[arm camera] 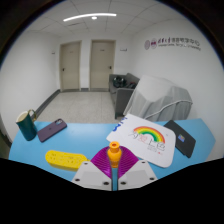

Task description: Unplug charger

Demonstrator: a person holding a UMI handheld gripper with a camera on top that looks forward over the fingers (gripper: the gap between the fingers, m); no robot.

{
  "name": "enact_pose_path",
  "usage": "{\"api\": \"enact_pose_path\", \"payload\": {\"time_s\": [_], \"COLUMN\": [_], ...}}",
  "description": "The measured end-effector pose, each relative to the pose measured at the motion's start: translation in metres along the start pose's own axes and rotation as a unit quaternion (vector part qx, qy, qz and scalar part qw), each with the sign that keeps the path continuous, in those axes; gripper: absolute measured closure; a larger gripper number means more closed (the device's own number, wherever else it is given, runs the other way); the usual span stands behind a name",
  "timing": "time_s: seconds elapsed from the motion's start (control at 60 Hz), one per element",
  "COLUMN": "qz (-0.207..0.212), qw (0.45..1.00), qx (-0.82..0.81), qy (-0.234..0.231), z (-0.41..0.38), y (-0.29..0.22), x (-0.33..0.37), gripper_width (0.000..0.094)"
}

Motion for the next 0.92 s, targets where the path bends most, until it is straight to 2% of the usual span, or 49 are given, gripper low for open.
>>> {"api": "enact_pose_path", "payload": {"time_s": [0.083,0.183,0.267,0.35,0.417,0.517,0.6,0.65,0.817,0.917], "qz": [-0.054,-0.082,-0.097,-0.104,-0.092,-0.092,-0.081,-0.069,-0.038,-0.019], "qw": [0.999,0.996,0.995,0.995,0.996,0.996,0.996,0.996,0.997,0.997], "qx": [-0.001,0.009,0.004,-0.005,-0.007,-0.021,-0.036,-0.044,-0.051,-0.052], "qy": [0.005,0.016,0.015,0.005,0.003,-0.001,-0.011,-0.021,-0.046,-0.056], "z": [0.008,0.016,0.015,0.014,0.014,0.016,0.016,0.016,0.025,0.040], "y": [0.038,0.063,0.070,0.078,0.072,0.071,0.068,0.066,0.060,0.064], "x": [-0.010,-0.027,-0.038,-0.051,-0.057,-0.059,-0.051,-0.040,0.025,0.077], "gripper_width": [0.0889,0.0887,0.0868,0.0805,0.0756,0.0639,0.0300,0.0179,0.0100,0.0083]}}
Point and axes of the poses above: the point between the fingertips, and its own axes, seen from behind it with the camera up: z to the right, y down, x backward, against the way the camera looks, the point moved 5 cm from there along x, backward, against the way the camera looks, and after that the axes turned 6 degrees about -x, right-handed, at the moved point
